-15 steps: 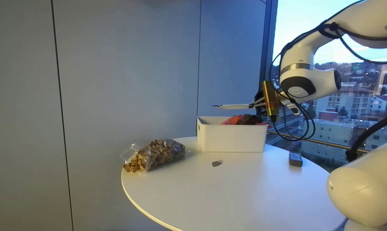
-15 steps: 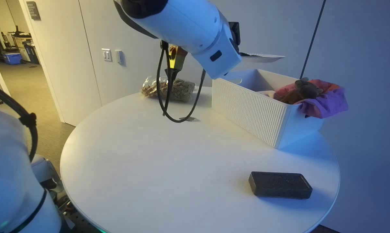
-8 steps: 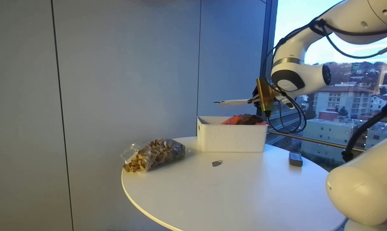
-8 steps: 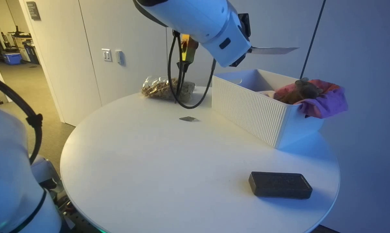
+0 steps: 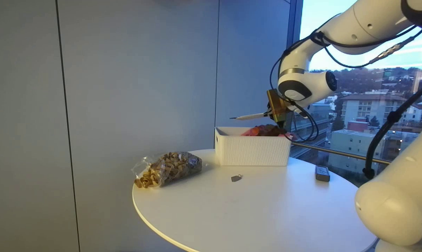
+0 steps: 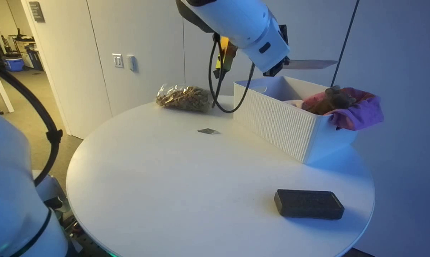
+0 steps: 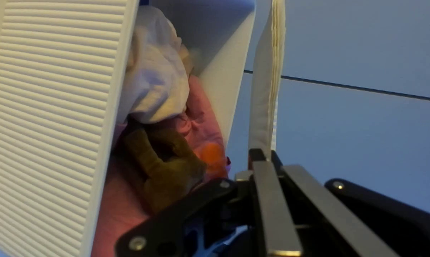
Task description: Put the disposable plate into the basket
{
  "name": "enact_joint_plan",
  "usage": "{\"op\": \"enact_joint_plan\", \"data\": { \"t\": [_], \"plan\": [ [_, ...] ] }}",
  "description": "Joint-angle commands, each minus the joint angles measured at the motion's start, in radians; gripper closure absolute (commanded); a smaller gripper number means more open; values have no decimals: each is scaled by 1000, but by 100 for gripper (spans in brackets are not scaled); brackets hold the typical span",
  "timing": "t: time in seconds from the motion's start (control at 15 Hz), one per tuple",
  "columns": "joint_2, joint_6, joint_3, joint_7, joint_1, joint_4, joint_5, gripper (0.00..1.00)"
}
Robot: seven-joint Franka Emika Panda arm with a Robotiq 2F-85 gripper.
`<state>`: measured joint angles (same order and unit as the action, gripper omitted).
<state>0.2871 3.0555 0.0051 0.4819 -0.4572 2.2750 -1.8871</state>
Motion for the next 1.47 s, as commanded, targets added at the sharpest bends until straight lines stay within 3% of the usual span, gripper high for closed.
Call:
{"op": "enact_joint_plan", "data": {
  "t": [0.0, 0.27, 0.33, 0.73, 1.07, 1.13, 1.27, 1.33, 1.4],
  "plan": [
    [-115, 75, 19, -53, 9, -98, 48, 98],
    [-184, 83, 20, -112, 16, -118, 97, 98],
    [-188, 83, 22, -122, 17, -118, 110, 71],
    [-86, 58, 28, -120, 24, -79, 123, 71],
    [-68, -30, 10, -242, 37, -20, 247, 71],
    [-71, -67, 9, -278, 34, -6, 282, 95],
    [-75, -114, 12, -335, 28, 14, 346, 93],
    [-74, -126, 15, -356, 25, 22, 379, 71],
    [-69, -137, 16, -375, 22, 31, 413, 71]
  ]
}}
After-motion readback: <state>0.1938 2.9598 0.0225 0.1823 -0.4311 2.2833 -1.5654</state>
